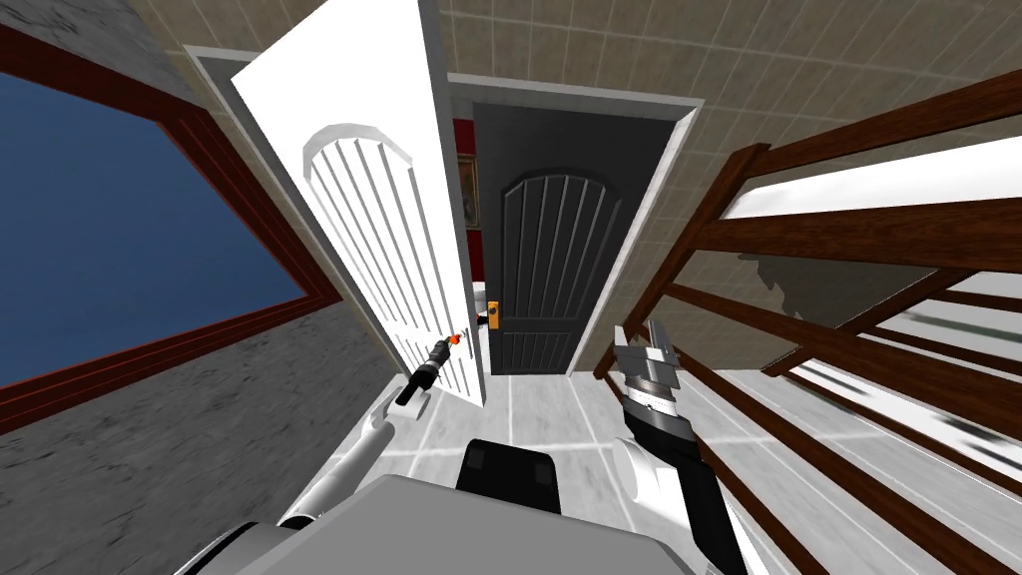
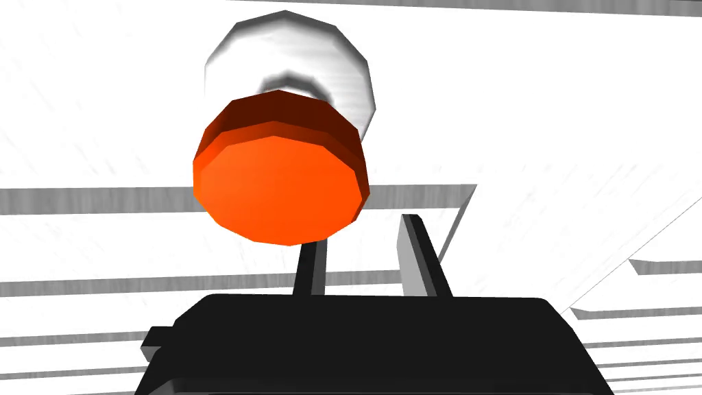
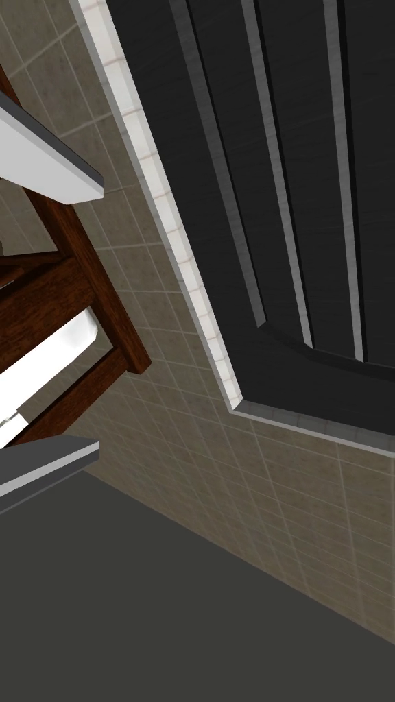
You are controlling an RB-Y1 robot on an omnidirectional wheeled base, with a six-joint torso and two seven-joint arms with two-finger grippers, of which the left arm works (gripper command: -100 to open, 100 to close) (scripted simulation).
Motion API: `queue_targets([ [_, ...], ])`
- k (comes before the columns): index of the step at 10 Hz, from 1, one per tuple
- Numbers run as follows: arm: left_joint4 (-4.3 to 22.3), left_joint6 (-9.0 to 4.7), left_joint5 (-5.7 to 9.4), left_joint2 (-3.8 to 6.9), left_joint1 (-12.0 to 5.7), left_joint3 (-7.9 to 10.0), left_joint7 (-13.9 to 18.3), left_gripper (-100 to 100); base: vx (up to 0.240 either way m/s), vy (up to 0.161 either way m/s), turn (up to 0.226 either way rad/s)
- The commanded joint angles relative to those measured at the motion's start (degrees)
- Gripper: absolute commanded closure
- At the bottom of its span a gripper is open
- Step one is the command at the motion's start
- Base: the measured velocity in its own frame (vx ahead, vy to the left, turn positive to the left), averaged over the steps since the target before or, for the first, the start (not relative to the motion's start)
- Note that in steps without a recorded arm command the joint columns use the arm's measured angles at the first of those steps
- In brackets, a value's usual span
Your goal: Pull the door open
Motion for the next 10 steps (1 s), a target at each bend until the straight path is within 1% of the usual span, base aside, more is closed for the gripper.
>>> queue_targets([
  [1,-2.1,0.07,-0.09,0.01,0.32,-0.87,0.4,-100,-0.129,0.049,-0.042],
  [2,-2.1,0.07,-0.09,0.01,0.32,-0.87,0.4,-100,-0.054,0.021,-0.035],
  [3,-3.1,-0.04,-0.21,0.35,0.57,-2.05,1.1,-100,-0.118,0.017,-0.092],
  [6,-4.5,-0.19,-0.38,0.86,0.95,-3.78,2.2,-100,-0.200,0.031,-0.065],
  [7,-4.5,-0.05,-0.35,0.74,1.02,-3.43,1.9,-100,-0.099,0.003,-0.007],
  [8,-4.0,-0.28,-0.37,0.44,0.61,-3.20,1.7,-100,0.102,0.035,-0.032],
  [10,-3.3,-0.51,-0.37,0.11,0.15,-2.89,1.4,-100,0.198,0.039,-0.035],
])
